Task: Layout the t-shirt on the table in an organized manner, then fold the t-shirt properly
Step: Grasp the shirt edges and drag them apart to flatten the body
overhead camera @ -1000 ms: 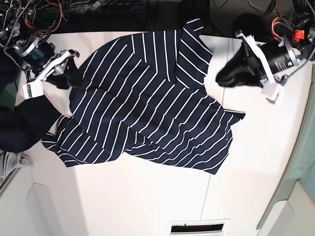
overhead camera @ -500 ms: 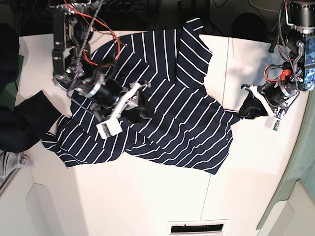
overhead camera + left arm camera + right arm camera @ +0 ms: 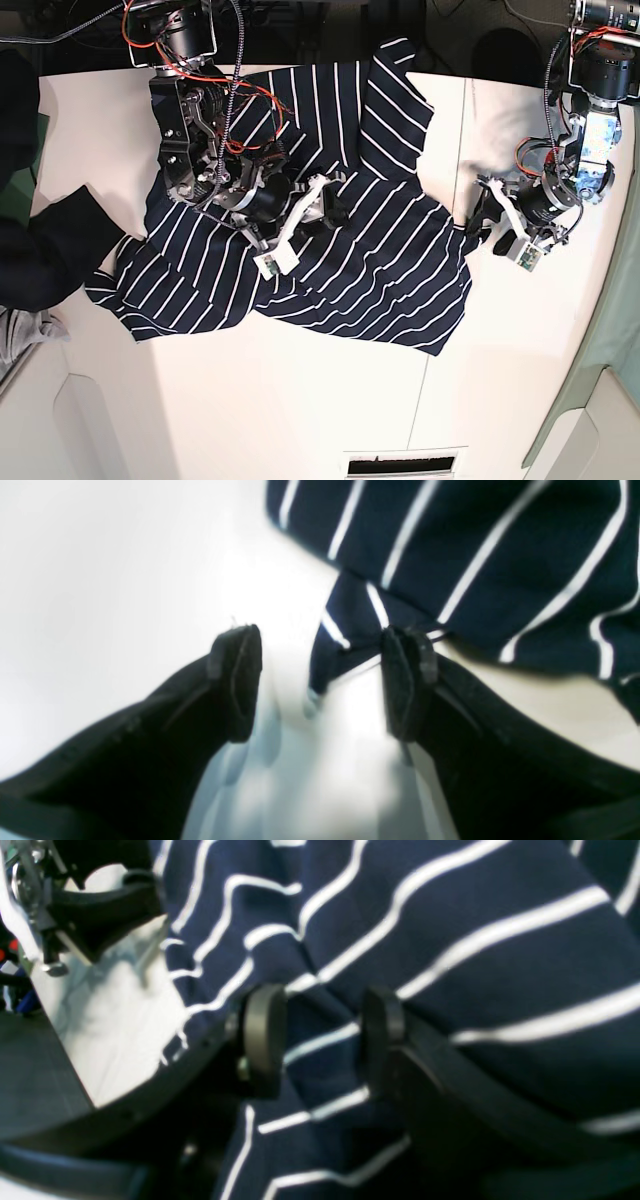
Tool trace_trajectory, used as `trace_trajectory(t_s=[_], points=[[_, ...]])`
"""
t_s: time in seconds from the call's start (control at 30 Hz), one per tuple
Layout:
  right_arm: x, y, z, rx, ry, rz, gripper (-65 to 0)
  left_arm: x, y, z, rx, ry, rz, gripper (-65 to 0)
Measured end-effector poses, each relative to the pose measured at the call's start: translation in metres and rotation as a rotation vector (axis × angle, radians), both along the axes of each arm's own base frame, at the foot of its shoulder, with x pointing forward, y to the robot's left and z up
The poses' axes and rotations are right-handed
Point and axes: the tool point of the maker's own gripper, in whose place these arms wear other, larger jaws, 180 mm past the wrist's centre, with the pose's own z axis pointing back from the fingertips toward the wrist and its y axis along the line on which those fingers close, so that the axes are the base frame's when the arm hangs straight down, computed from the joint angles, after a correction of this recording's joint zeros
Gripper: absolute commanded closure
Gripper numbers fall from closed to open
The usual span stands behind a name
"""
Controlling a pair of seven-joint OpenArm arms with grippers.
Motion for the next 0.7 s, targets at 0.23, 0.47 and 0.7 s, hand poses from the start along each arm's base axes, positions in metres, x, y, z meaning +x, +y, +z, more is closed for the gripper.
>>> trace_trajectory(t_s=[0.23, 0.47, 0.7], points=[[-0.006, -0.003, -0.013, -0.039, 0.023, 0.013, -10.7, 0.012, 0.013, 0.001, 0.123, -0.055, 0.051, 0.0], [-0.025, -0.012, -0.035, -0.060, 0.060, 0.036, 0.0, 0.066, 0.063, 0.048, 0.282, -0.145, 0.203, 0.0], [-0.068, -0.034, -0.034, 0.019, 0.090, 0.011, 0.0, 0.111, 0.099, 0.166, 0.430, -0.396, 0.182, 0.0]])
